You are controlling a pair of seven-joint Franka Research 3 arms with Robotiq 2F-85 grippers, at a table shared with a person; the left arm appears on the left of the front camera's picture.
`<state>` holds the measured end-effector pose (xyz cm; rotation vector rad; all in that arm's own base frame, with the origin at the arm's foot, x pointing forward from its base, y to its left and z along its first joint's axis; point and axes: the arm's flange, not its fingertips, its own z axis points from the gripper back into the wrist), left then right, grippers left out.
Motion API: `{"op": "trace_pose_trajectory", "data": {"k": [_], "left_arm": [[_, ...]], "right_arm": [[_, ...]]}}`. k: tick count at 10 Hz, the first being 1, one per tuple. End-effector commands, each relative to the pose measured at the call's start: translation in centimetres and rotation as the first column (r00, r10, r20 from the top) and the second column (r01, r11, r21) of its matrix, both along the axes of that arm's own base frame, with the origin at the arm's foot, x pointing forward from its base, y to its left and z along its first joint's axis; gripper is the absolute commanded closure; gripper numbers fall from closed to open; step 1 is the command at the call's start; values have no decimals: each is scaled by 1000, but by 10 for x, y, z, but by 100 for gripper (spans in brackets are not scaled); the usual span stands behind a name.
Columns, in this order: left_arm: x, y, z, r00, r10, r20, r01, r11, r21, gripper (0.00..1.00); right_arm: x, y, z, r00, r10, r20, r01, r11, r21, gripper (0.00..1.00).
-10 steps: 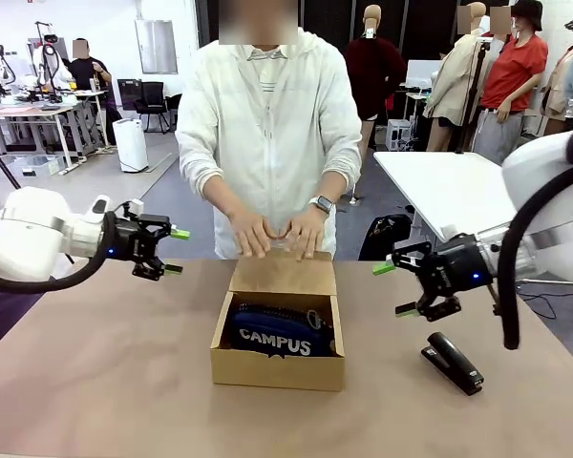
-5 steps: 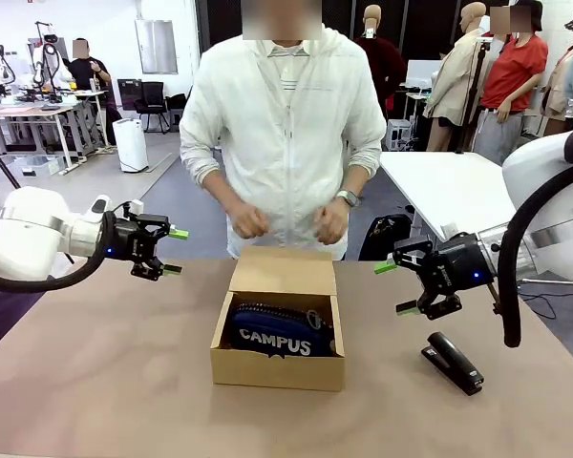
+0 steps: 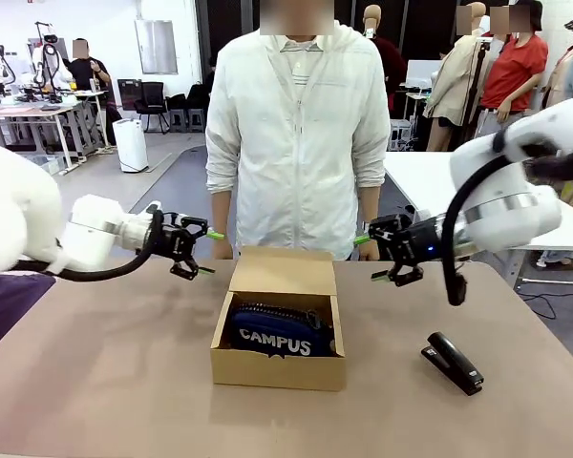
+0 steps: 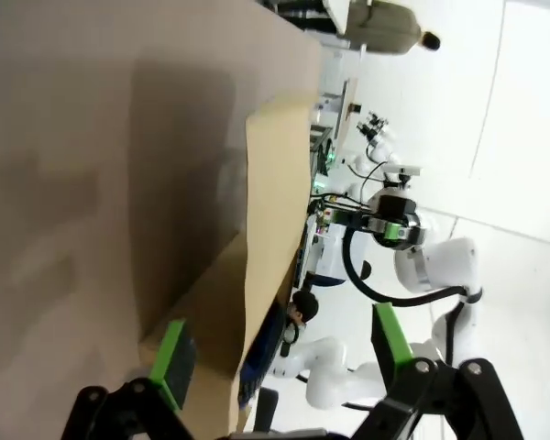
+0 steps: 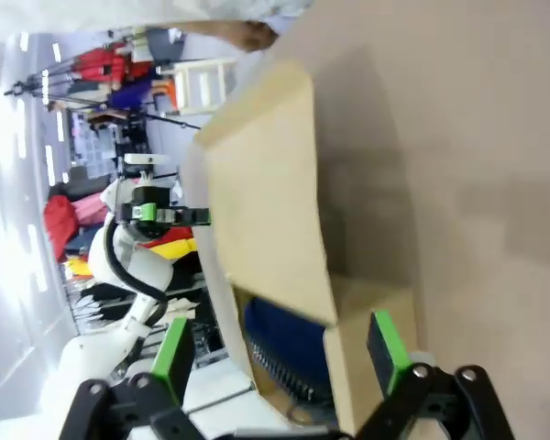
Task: Pack the items into the box.
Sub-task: Close the Mailer Box.
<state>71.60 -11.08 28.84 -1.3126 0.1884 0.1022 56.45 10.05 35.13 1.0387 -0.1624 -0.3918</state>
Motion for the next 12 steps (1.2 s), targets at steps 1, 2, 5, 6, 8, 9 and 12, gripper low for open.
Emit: {"op": "trace_pose_trajectory", "data": {"k": [1, 2, 5, 6, 8, 9, 12], "left_arm": [[47, -11, -3, 1000, -21, -1, 21, 999, -31, 0], [56, -22, -13, 999, -44, -32, 43, 999, -18, 0], [68, -46, -30, 994, -86, -61, 83, 996, -39, 0], [69, -54, -31, 997, -76, -30, 74, 996, -47, 0], [67, -63, -28, 995, -96, 31, 99, 986, -131, 0], [66, -66, -28, 993, -110, 37, 114, 984, -136, 0], [59, -68, -27, 991, -131, 38, 135, 981, -141, 0]], "right_arm": [[36, 25, -24, 999, -10, -47, 8, 999, -40, 0], [51, 31, -38, 999, 1, -42, -3, 999, -32, 0], [76, 52, -69, 997, 67, -47, -61, 992, 114, 0], [78, 59, -73, 995, 99, -24, -93, 980, 175, 0], [83, 60, -82, 994, 103, 37, -109, 966, 235, 0], [86, 58, -85, 993, 115, 31, -119, 955, 271, 0], [90, 54, -95, 992, 125, 13, -124, 953, 276, 0]]}}
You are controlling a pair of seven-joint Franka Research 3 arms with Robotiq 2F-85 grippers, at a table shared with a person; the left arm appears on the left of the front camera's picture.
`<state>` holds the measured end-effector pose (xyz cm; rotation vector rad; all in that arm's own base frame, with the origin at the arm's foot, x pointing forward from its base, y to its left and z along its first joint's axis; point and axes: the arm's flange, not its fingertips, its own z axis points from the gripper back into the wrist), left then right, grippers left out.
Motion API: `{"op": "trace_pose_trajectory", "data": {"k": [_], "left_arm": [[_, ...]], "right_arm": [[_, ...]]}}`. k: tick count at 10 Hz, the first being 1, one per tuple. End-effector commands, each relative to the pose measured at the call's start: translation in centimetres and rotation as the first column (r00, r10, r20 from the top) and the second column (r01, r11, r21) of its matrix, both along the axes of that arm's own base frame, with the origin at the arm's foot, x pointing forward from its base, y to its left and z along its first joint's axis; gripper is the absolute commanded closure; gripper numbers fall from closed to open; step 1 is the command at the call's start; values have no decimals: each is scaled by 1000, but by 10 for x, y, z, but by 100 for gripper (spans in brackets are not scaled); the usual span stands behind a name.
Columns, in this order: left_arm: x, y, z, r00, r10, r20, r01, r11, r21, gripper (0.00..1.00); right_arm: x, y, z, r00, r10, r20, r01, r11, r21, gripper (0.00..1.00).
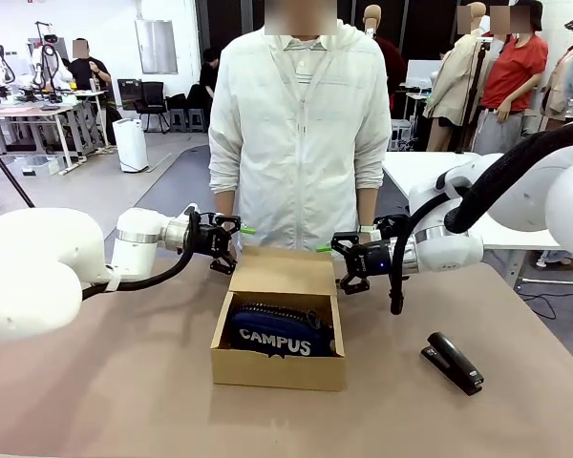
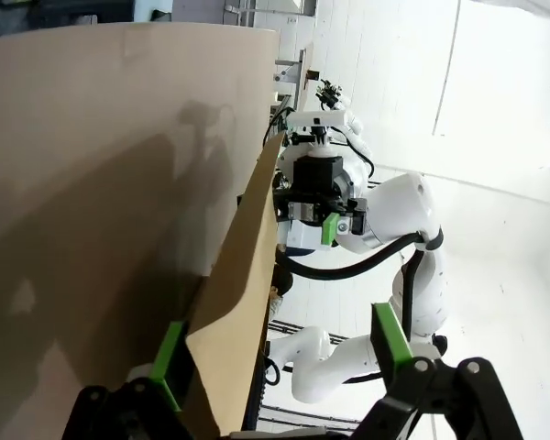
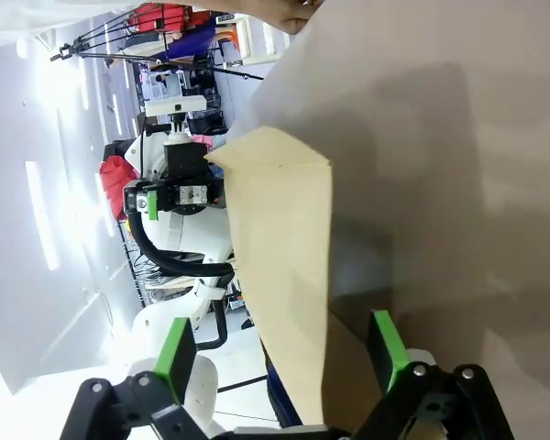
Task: Pack the items into the box.
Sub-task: Close the Mailer Box.
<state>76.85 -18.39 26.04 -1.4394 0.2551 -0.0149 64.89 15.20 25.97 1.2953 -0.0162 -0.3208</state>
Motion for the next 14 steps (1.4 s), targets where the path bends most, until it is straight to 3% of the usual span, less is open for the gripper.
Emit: {"op": "trace_pose_trajectory", "data": {"k": [1, 2, 9, 12, 14], "left_arm": [[6, 6, 1, 1000, -22, 9, 22, 1000, 2, 20], [4, 9, 1, 999, -38, 23, 38, 999, -9, 40], [-3, 12, 13, 996, -87, 13, 87, 996, 2, 40], [-16, 11, 40, 990, -102, 97, 104, 995, -10, 40], [-31, 8, 56, 977, -102, 185, 100, 995, 21, 40]], "right_arm": [[5, 1, -5, 1000, 5, 27, -6, 1000, 24, 19], [5, 0, -4, 999, -25, 37, 24, 999, 27, 37], [2, -1, 4, 996, -6, 88, 1, 998, 61, 37], [-15, -7, 34, 984, 15, 176, -24, 998, 54, 37], [-32, -10, 68, 960, 24, 279, -30, 999, 15, 37]]}}
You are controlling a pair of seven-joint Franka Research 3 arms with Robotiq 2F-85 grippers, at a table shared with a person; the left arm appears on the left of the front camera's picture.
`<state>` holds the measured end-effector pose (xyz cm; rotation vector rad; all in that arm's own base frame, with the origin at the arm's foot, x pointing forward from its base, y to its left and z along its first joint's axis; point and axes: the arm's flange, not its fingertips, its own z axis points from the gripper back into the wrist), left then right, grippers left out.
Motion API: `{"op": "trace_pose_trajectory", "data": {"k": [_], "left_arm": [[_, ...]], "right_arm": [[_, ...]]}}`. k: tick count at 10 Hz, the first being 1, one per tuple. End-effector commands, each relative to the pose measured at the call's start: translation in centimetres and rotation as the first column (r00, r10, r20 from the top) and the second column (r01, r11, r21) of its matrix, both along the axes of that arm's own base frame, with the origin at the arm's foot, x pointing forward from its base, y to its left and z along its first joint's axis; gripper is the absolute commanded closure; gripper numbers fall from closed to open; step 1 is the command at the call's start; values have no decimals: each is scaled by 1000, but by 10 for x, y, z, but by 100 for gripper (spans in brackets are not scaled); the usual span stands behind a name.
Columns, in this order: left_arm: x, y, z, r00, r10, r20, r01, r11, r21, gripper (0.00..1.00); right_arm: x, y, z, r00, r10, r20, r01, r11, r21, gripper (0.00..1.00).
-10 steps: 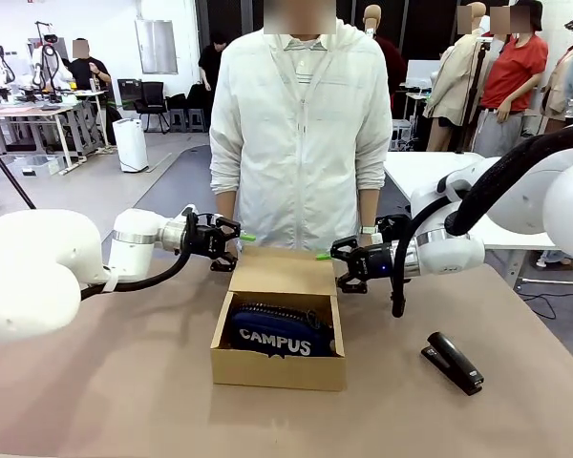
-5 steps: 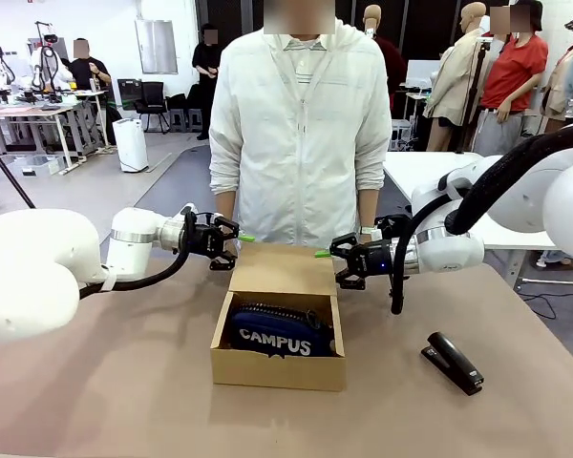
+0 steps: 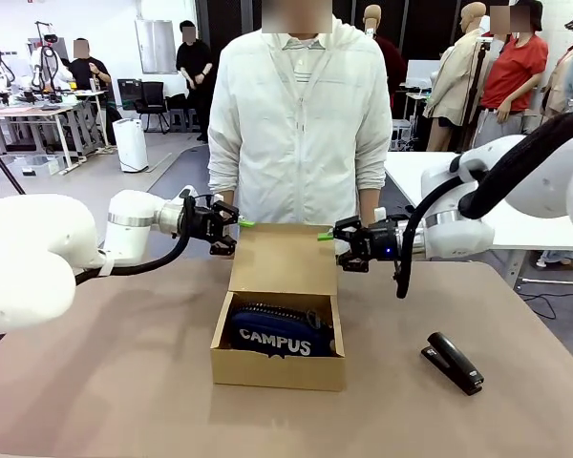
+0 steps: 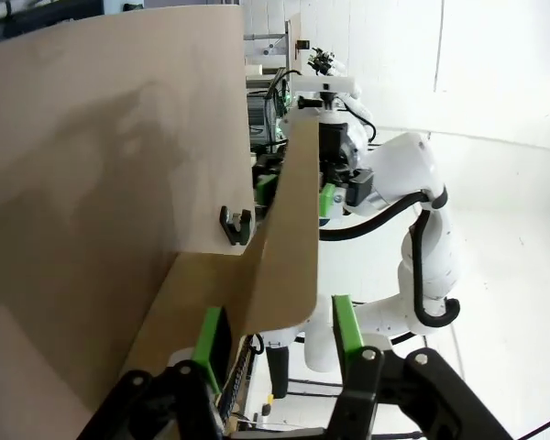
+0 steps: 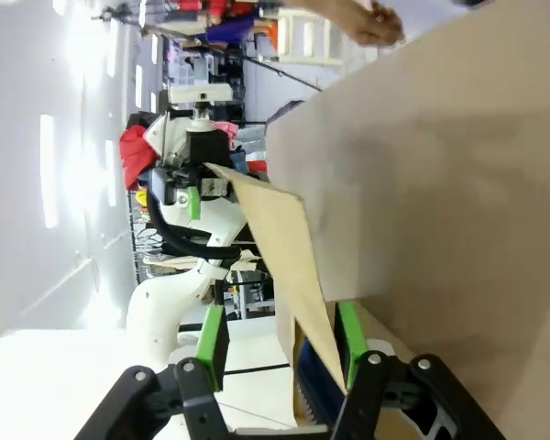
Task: Pack the items into the box.
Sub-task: Close the Mailer Box.
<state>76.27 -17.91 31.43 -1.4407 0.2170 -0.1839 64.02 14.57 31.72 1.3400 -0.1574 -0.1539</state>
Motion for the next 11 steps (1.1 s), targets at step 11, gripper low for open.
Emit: {"op": "trace_pose_trajectory", "data": {"k": [11], "left_arm": [[-7, 1, 14, 991, -17, 136, 16, 1000, 13, 40]], "right_arm": [[-26, -5, 40, 994, 9, 106, -6, 999, -32, 37]]}}
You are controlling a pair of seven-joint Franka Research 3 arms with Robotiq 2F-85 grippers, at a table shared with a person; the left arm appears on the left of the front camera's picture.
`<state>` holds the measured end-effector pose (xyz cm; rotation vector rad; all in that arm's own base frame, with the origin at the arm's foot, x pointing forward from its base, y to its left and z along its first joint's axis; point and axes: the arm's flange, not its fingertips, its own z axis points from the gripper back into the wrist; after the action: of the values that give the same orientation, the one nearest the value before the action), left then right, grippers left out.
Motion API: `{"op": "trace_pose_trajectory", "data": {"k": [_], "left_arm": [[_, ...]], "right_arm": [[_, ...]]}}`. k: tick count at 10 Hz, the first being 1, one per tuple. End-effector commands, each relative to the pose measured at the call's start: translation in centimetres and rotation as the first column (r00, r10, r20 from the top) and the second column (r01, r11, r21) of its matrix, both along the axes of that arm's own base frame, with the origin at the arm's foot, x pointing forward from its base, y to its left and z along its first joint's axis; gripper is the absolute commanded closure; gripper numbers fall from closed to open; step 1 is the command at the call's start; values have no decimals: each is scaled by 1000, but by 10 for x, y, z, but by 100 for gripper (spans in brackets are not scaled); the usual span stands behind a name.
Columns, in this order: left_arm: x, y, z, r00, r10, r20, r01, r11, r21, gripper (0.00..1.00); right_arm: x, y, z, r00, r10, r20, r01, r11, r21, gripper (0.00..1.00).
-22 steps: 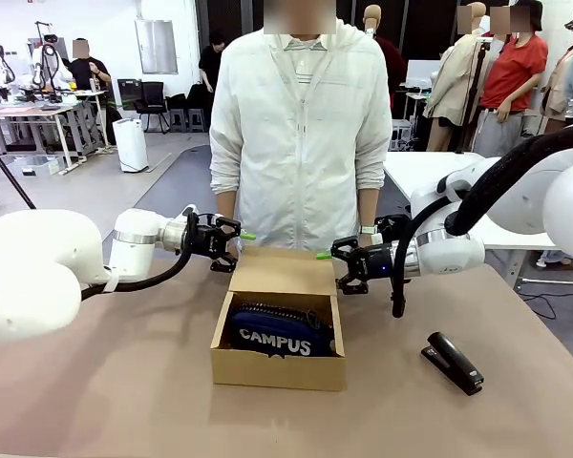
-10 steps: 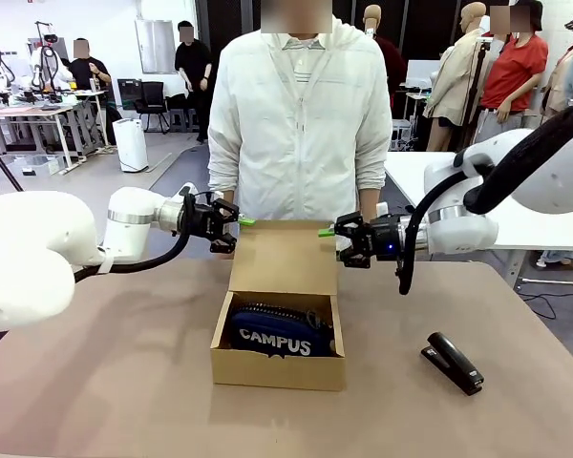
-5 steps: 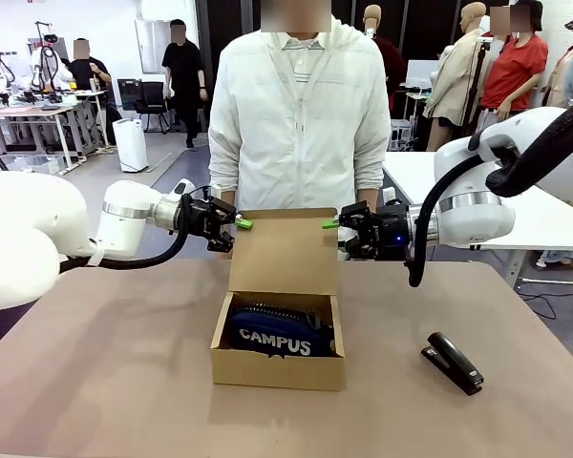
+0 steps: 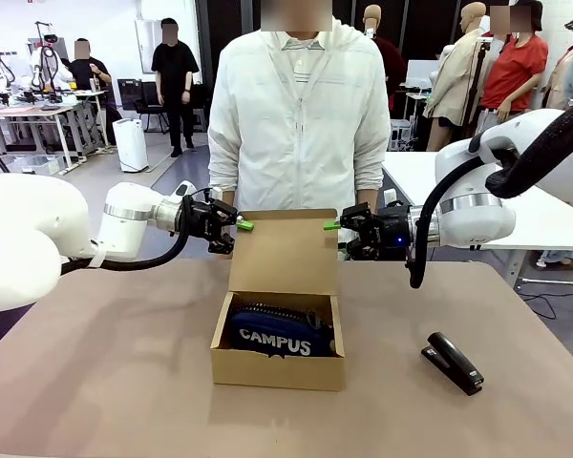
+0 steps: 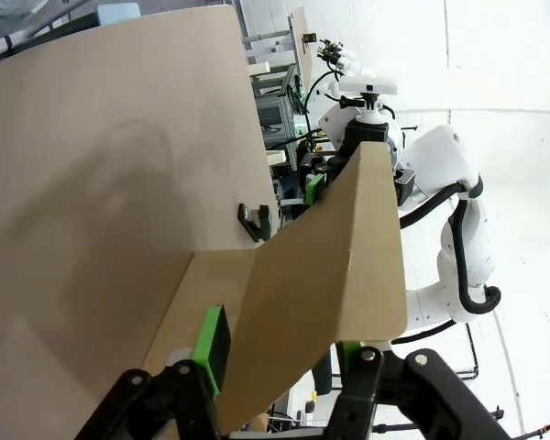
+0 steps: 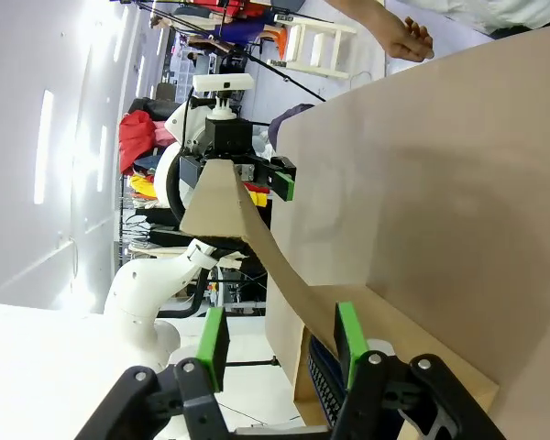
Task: Pack the items into the box.
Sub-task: Close the Mailer Box.
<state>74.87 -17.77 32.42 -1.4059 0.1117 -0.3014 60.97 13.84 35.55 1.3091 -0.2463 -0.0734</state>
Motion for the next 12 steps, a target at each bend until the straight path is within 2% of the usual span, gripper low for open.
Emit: {"op": "trace_pose_trajectory", "data": {"k": [1, 3, 4, 6, 8, 9, 11, 12], "left_arm": [[7, 0, 4, 1000, 2, -9, -2, 1000, -1, 40], [0, 0, 1, 1000, 0, 1, 0, 1000, 0, 40], [-19, -3, 5, 995, -35, 89, 36, 999, -11, 40], [-60, 2, 20, 959, -24, 284, 35, 999, -33, 40], [-91, 10, 25, 889, 9, 458, 36, 995, -89, 40], [-105, 14, 23, 862, 8, 507, 46, 995, -92, 40], [-120, 18, 17, 845, -4, 535, 67, 993, -99, 40], [-125, 21, 16, 826, -4, 564, 85, 989, -118, 40]], "right_arm": [[4, 2, 2, 1000, 3, -1, -3, 1000, 9, 37], [0, 0, 0, 1000, 0, 0, 0, 1000, 0, 37], [-2, 1, -4, 999, 18, 35, -18, 1000, -13, 37], [-8, 3, -6, 987, -22, 160, 31, 998, -53, 37], [-15, 8, -9, 974, -4, 225, 17, 998, -57, 37], [-21, 13, -7, 961, 16, 277, -1, 999, -53, 37], [-43, 26, -1, 921, 74, 382, -64, 997, -39, 37], [-57, 30, 2, 898, 88, 432, -80, 996, -36, 37]]}}
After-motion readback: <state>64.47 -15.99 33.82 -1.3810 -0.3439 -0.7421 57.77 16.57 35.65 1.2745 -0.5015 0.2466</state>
